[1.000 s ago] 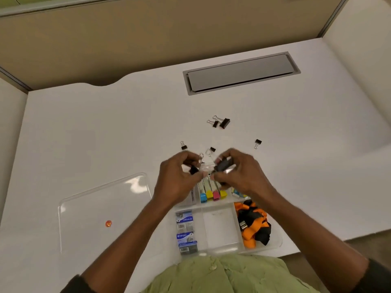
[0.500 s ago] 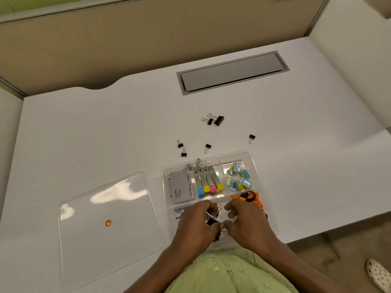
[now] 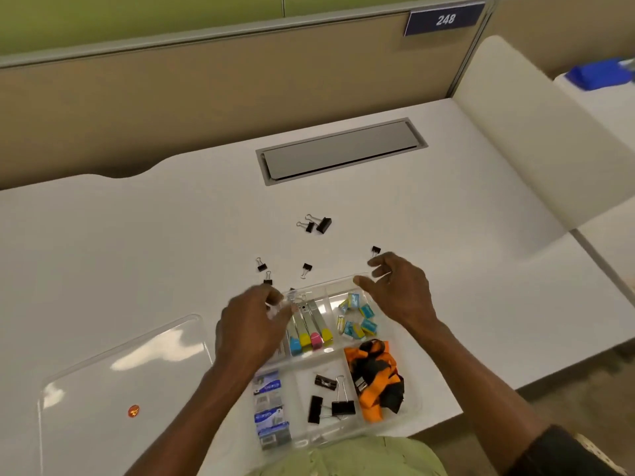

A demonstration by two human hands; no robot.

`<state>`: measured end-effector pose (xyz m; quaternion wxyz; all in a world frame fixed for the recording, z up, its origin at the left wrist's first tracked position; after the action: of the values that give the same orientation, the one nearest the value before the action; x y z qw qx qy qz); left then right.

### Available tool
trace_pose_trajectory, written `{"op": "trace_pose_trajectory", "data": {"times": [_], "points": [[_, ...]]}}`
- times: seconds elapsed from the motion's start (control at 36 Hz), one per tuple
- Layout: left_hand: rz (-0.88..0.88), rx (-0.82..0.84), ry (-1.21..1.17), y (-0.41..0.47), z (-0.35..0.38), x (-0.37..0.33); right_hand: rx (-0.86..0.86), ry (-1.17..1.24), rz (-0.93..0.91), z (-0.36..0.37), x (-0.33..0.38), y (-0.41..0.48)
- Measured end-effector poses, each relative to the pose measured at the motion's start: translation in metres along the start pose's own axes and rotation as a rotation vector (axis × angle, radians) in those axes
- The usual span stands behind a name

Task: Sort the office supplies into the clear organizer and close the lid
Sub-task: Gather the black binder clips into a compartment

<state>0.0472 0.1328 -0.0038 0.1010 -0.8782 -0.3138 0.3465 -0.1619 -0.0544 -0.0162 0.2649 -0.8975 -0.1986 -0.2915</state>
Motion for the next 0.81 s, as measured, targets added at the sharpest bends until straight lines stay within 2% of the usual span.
{"op": "trace_pose_trajectory", "data": {"times": [0.11,0.22,0.33,0.5,0.64,0.81], "points": [[-0.089,-0.086,0.100,0.034,-0.029,0.002,-0.030,-0.061,0.068,-0.011,-0.015,0.042],[-0.318,0.022,0.166,0.071,-0.029,0.017,0.087,-0.153,0.193,-0.007,-0.032,0.081],[-0.460,0.190,0.180,0.096,-0.013,0.027,0.148,-0.177,0.203,0.000,-0.039,0.107],[-0.415,0.351,0.416,0.122,0.019,0.021,0.217,-0.201,0.108,0.021,-0.023,0.140],[-0.403,0.287,0.432,0.132,0.026,0.006,0.238,-0.276,0.013,0.035,0.005,0.169],[-0.395,0.227,0.348,0.146,0.034,0.000,0.246,-0.476,-0.061,0.052,0.040,0.193]]}}
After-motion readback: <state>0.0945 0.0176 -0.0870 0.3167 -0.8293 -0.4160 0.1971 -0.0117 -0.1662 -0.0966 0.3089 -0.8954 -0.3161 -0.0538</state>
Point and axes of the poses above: each hand's wrist, its own y-axis towards the middle knuckle, its own z-axis out of the palm, x = y × z, the point moved 7 cm from there along y, towards the middle knuckle, and after that the axes turned 14 degrees about x, right-handed, at the moved point
